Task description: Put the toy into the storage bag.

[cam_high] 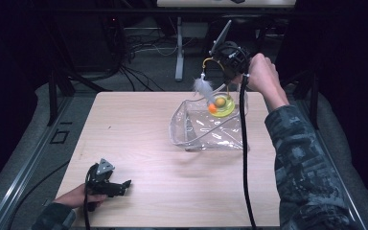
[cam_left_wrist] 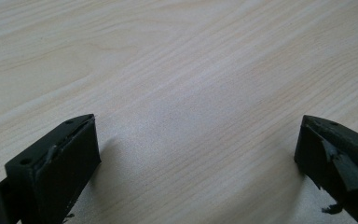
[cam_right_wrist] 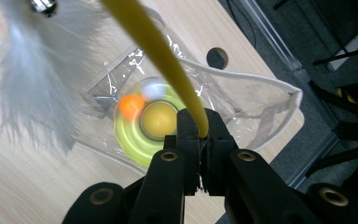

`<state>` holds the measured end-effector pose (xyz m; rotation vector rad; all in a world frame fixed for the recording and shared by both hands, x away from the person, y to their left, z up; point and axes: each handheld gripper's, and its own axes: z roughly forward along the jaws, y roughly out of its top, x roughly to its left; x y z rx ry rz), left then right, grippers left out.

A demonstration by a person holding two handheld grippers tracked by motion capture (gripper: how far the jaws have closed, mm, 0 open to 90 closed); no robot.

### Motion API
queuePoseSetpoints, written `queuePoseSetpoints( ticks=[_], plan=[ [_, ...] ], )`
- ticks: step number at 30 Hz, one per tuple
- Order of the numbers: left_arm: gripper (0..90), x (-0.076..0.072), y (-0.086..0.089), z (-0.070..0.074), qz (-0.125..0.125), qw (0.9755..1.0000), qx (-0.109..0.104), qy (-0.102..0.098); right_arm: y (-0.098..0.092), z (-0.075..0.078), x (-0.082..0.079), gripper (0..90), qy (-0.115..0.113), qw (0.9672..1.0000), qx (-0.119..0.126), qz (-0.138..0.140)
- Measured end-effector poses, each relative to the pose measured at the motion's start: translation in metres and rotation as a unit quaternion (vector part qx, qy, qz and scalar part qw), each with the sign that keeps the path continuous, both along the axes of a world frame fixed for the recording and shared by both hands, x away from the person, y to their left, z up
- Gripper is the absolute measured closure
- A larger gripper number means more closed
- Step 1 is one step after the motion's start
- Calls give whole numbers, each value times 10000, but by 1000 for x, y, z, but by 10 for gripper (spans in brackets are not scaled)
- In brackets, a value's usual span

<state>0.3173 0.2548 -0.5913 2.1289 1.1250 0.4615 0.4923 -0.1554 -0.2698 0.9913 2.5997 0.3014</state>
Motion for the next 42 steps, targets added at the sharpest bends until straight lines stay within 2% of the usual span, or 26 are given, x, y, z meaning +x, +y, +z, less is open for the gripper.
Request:
queuePoseSetpoints(
  ticks=[1,7,8,26,36,38,42],
  plan=[
    [0,0,0,0,2,10000,-2,0,-1,-7,2,878,26,10000,55,-13],
    [0,0,0,0,2,10000,-2,1,-3,-20,6,878,146,9999,43,-35],
    [0,0,0,0,3,10000,-2,1,-4,-26,7,878,173,9998,83,-56],
    [0,0,0,-1,36,10000,-19,-35,-21,-69,9,877,524,9984,20,-201],
    [0,0,0,0,12,10000,-3,-1,-28,-85,9,875,760,9966,-20,-317],
    [0,0,0,-1,17,10000,-20,-32,-28,-86,9,900,861,9957,-63,-326],
    [0,0,0,-1,-8,10000,-11,-33,-29,-85,8,900,917,9951,-71,-353]
  ],
)
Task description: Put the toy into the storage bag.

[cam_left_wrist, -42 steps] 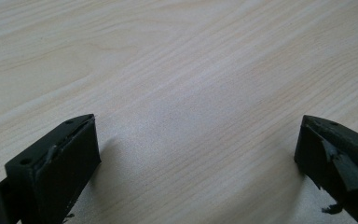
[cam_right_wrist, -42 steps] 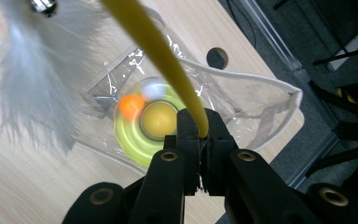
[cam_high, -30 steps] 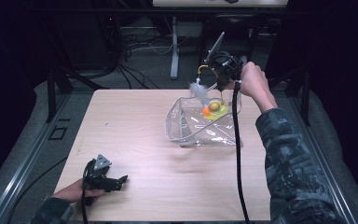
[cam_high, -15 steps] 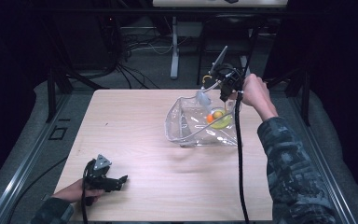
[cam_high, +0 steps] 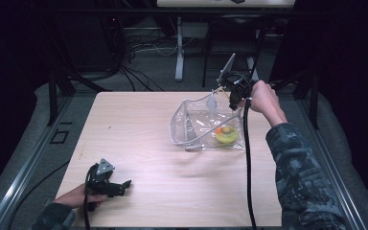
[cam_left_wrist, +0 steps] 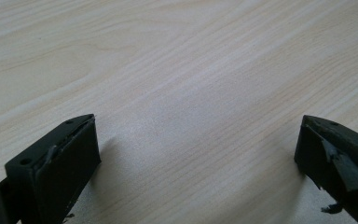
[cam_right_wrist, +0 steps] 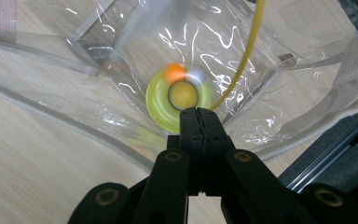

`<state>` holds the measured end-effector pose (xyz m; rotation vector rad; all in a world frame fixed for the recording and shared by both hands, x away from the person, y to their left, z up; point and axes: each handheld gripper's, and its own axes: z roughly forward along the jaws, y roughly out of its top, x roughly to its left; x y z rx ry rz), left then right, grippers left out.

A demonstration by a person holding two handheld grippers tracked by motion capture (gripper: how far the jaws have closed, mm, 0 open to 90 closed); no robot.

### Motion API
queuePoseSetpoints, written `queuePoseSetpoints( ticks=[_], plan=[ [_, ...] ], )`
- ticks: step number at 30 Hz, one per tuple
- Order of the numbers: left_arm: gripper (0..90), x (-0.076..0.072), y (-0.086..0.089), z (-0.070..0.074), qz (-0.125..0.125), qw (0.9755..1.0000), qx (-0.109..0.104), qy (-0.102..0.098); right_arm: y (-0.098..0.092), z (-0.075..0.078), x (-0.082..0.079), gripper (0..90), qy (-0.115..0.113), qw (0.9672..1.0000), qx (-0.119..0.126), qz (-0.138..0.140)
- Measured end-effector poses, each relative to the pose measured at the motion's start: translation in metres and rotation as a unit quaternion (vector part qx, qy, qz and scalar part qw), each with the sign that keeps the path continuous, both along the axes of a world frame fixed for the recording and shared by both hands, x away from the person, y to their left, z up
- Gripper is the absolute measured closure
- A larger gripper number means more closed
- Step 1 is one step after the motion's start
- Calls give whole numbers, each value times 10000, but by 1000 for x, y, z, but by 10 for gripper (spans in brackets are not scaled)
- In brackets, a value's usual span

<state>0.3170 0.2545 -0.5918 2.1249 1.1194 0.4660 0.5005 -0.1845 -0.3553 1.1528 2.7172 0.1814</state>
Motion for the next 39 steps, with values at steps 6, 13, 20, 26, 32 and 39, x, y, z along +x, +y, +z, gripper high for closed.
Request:
queuePoseSetpoints(
  ticks=[6,13,20,26,32,39],
  plan=[
    [0,0,0,0,1,10000,-1,1,-2,3,-3,891,-96,9999,53,12],
    [0,0,0,0,14,10000,-5,0,-6,12,-9,859,-215,9995,234,37],
    [0,0,0,0,13,10000,-6,0,-13,28,-20,823,-465,9979,455,42],
    [0,0,0,0,10,10000,-2,-1,-21,44,-33,786,-649,9963,557,61],
    [0,0,0,0,11,10000,-2,-1,-28,56,-49,721,-817,9948,610,90],
    [0,0,0,0,10,10000,-2,-1,-37,62,-70,543,-905,9939,612,109]
  ],
)
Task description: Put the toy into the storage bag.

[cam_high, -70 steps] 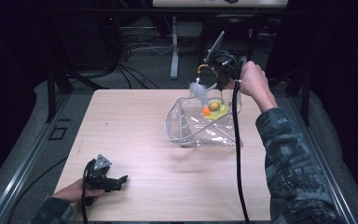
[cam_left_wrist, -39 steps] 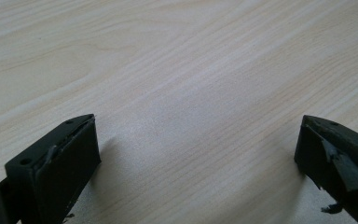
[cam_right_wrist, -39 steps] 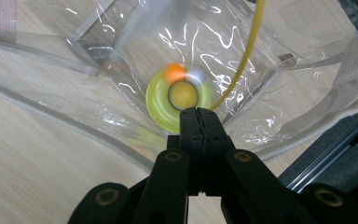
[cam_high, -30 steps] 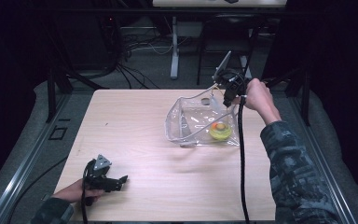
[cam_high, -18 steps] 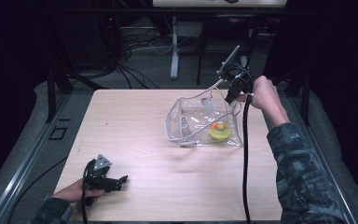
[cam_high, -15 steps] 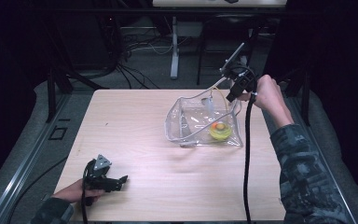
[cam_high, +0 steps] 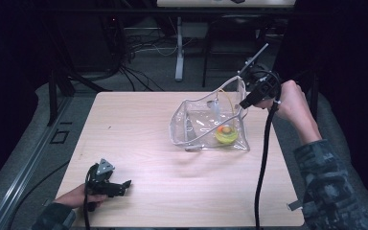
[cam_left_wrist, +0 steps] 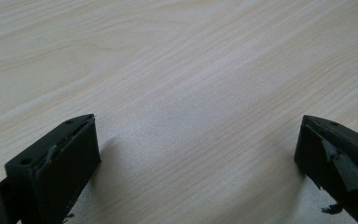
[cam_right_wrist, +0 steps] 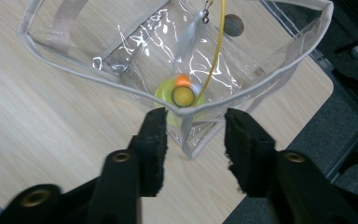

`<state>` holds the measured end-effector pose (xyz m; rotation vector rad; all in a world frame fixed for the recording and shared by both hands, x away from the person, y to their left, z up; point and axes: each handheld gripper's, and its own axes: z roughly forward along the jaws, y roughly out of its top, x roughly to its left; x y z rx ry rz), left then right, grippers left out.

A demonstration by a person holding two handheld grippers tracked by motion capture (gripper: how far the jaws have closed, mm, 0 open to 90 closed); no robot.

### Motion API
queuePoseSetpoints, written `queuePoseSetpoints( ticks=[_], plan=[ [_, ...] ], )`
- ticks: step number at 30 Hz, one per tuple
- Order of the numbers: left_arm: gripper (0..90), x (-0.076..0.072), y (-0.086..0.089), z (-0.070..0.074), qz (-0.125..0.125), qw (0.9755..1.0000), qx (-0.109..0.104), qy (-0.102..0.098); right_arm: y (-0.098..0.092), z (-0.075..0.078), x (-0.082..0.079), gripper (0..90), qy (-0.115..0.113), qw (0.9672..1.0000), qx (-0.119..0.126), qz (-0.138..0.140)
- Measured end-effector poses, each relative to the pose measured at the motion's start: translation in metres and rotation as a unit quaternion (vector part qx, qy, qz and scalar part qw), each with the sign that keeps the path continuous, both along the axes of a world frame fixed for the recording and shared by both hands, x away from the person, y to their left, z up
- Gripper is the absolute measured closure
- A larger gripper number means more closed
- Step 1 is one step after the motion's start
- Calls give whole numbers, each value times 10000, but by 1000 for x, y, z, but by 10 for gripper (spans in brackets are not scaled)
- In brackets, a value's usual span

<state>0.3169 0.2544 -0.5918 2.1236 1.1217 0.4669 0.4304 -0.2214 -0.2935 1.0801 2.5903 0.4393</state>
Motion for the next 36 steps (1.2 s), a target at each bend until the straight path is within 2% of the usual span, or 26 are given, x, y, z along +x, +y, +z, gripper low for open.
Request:
queuePoseSetpoints(
  ticks=[2,3,4,10,15,19,25,26,27,28,30,31,33,34,36],
  plan=[
    [0,0,0,0,-1,10000,1,0,-1,-1,-3,517,-19,10000,26,-20],
    [0,0,0,0,-1,10000,1,-1,-4,-3,-10,453,-27,10000,-25,-20],
    [0,0,0,0,-1,10000,2,0,-5,-4,-12,432,-21,10000,-28,-23],
    [0,0,0,0,0,10000,0,-1,-11,-17,-27,346,-29,9999,-48,-85],
    [0,0,0,0,15,10000,-10,-21,-20,-39,-41,237,36,9999,42,-137],
    [0,0,0,0,1,10000,-3,-10,-23,-60,-49,146,162,9998,3,-150],
    [0,0,0,0,-6,10000,8,-9,-28,-94,-55,111,427,9988,81,-203],
    [0,0,0,0,-6,10000,8,-9,-28,-94,-55,111,427,9988,81,-203],
    [0,0,0,0,-6,10000,8,-9,-29,-101,-55,103,471,9986,112,-209],
    [0,0,0,0,-6,10000,8,-10,-28,-114,-58,80,549,9979,223,-267],
    [0,0,0,0,2,10000,-1,-10,-28,-120,-58,71,639,9976,144,-218],
    [0,0,0,0,2,10000,-1,-10,-27,-133,-61,52,694,9970,222,-246],
    [0,0,0,0,1,10000,-2,-8,-26,-138,-62,37,700,9970,217,-240],
    [0,0,0,0,-6,10000,8,-10,-25,-149,-64,0,742,9968,146,-263],
    [0,0,0,0,-5,10000,8,-9,-23,-158,-67,0,814,9963,116,-234]
  ],
)
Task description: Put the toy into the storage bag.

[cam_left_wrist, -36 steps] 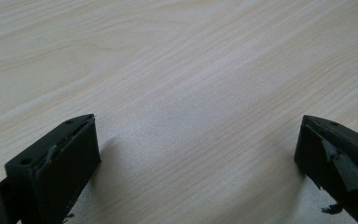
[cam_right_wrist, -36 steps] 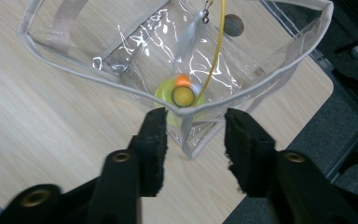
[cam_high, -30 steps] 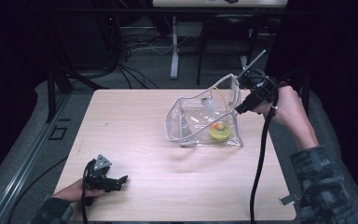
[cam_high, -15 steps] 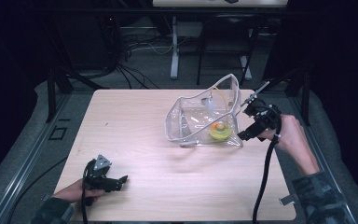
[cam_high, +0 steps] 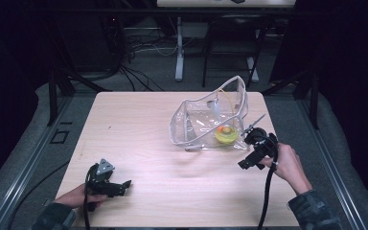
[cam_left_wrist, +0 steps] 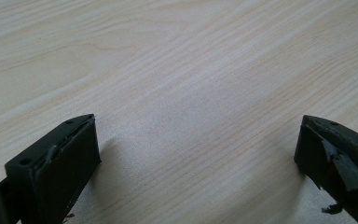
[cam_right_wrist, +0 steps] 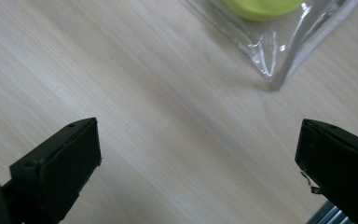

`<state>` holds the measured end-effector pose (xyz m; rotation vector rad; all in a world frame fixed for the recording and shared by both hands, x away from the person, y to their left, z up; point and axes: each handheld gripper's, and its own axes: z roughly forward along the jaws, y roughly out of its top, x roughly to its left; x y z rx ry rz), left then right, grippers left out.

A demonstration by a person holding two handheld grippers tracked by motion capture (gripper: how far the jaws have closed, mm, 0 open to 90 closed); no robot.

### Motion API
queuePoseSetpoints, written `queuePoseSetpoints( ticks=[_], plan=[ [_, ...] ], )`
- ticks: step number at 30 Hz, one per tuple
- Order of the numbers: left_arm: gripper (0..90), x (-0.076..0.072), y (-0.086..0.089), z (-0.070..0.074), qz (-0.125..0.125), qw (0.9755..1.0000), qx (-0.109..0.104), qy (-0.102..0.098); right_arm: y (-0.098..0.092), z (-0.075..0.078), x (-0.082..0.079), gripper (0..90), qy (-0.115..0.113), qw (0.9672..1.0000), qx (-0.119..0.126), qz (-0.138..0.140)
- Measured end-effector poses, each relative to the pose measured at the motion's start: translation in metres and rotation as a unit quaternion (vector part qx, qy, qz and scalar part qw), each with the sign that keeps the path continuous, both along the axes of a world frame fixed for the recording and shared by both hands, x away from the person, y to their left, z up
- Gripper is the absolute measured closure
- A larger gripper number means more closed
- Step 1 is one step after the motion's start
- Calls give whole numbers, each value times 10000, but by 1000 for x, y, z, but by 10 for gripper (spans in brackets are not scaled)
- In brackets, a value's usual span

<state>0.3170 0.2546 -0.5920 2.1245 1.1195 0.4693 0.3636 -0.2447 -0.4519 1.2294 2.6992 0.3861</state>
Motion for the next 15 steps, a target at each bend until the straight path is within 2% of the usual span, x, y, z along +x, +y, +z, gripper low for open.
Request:
queuePoseSetpoints(
  ticks=[4,5,7,13,15],
  plan=[
    [0,0,0,0,-1,10000,0,0,0,-14,-4,0,33,10000,-74,15],
    [0,0,0,0,0,10000,1,0,0,-25,-7,0,70,10000,-47,-9],
    [0,0,0,0,-3,10000,0,-6,0,-30,-9,0,190,9998,-69,-36],
    [0,0,0,0,-3,10000,0,-5,-6,-42,-15,0,254,9995,-153,-78],
    [0,0,0,0,-1,10000,-1,-7,-8,-45,-20,0,228,9995,-24,-197]
  ],
)
